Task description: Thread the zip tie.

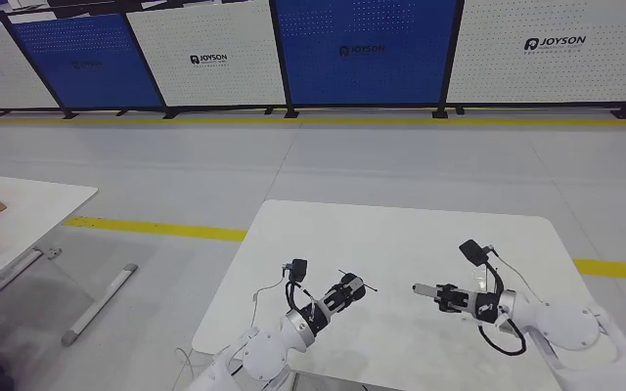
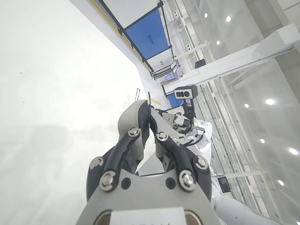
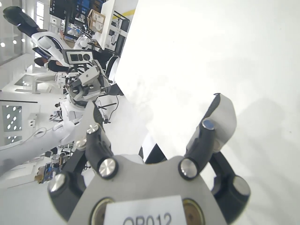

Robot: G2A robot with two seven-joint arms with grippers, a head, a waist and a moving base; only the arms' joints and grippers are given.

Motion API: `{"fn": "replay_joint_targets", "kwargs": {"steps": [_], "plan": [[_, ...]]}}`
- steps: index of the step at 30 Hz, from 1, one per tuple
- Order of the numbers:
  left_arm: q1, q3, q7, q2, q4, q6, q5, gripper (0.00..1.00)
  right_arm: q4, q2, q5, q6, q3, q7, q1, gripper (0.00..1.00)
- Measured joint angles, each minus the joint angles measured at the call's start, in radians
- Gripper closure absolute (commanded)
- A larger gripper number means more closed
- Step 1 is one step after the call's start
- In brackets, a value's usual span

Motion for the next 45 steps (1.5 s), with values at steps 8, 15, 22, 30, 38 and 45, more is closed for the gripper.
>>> {"fn": "replay_joint_targets", "kwargs": {"steps": [8, 15, 22, 30, 38, 45], "plan": [[0.0, 0.0, 0.0, 0.0, 0.0, 0.0, 0.0, 1.0, -0.029, 0.007, -0.032, -0.064, 0.024, -0.004, -0.013, 0.0], [0.0, 0.0, 0.0, 0.0, 0.0, 0.0, 0.0, 1.0, -0.101, 0.045, -0.097, -0.183, 0.171, 0.087, -0.063, 0.0], [0.0, 0.0, 0.0, 0.0, 0.0, 0.0, 0.0, 1.0, 0.098, 0.054, 0.029, -0.233, 0.17, 0.323, 0.063, 0.0], [0.0, 0.0, 0.0, 0.0, 0.0, 0.0, 0.0, 1.0, 0.098, 0.054, -0.014, -0.215, 0.17, 0.306, 0.062, 0.0], [0.0, 0.0, 0.0, 0.0, 0.0, 0.0, 0.0, 1.0, 0.098, 0.054, -0.015, -0.215, 0.17, 0.305, 0.062, 0.0], [0.0, 0.0, 0.0, 0.0, 0.0, 0.0, 0.0, 1.0, 0.122, 0.071, -0.051, -0.186, 0.224, 0.319, 0.068, 0.0]]}}
